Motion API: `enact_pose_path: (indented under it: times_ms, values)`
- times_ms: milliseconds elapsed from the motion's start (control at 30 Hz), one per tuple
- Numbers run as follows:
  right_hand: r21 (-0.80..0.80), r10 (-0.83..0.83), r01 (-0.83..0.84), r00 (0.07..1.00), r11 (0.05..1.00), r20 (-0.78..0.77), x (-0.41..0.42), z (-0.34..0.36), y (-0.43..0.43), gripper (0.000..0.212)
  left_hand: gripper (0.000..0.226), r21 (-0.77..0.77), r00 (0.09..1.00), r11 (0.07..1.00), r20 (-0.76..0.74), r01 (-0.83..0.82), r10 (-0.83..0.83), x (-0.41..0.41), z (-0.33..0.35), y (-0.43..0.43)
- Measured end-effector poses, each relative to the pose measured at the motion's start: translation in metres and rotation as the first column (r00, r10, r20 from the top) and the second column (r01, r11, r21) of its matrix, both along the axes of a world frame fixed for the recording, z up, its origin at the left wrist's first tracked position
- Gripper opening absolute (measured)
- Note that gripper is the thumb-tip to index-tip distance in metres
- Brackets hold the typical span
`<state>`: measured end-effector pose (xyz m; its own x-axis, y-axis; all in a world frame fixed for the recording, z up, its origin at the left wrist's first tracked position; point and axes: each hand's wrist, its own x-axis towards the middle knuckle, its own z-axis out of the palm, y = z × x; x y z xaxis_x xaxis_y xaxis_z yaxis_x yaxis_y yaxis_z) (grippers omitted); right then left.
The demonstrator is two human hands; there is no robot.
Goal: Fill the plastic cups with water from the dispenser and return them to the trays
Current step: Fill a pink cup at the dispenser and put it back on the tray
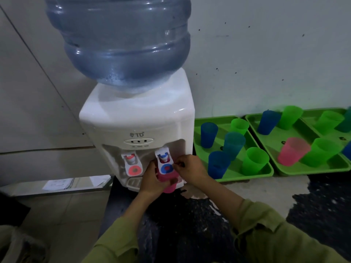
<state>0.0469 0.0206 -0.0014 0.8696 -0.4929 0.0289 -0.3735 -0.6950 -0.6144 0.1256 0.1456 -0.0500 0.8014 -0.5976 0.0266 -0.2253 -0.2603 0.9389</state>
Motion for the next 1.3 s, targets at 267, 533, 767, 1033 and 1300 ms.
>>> enact_pose_path:
  times_ms: [267,533,767,1033,1300]
  values:
    - [0.16,0.065,-0.059,0.997,0.985,-0.032,-0.011,0.014,0.005,0.024,0.067,-0.028,1.0,1.0,-0.017,-0.01,0.01,-0.002,-0.003,0.007]
    - [0.582,-0.019,-0.061,0.991,0.811,0.131,-0.024,0.051,0.01,0.037,0.069,0.102,0.998,0.994,0.058,-0.037,0.031,-0.002,-0.001,0.003]
    - [0.148,-0.263,0.229,0.924,0.962,0.278,-0.022,0.052,-0.009,0.032,0.079,0.206,0.991,0.974,0.117,-0.089,0.066,0.0,0.0,0.001]
    - [0.037,-0.126,0.121,0.954,0.992,0.273,0.008,0.056,-0.026,0.056,0.081,0.273,0.99,0.958,0.131,-0.085,0.05,0.0,0.003,-0.003]
    - [0.024,-0.14,0.138,0.953,0.99,0.268,0.008,0.053,-0.022,0.055,0.081,0.283,0.989,0.957,0.147,-0.065,0.024,0.0,0.0,-0.001]
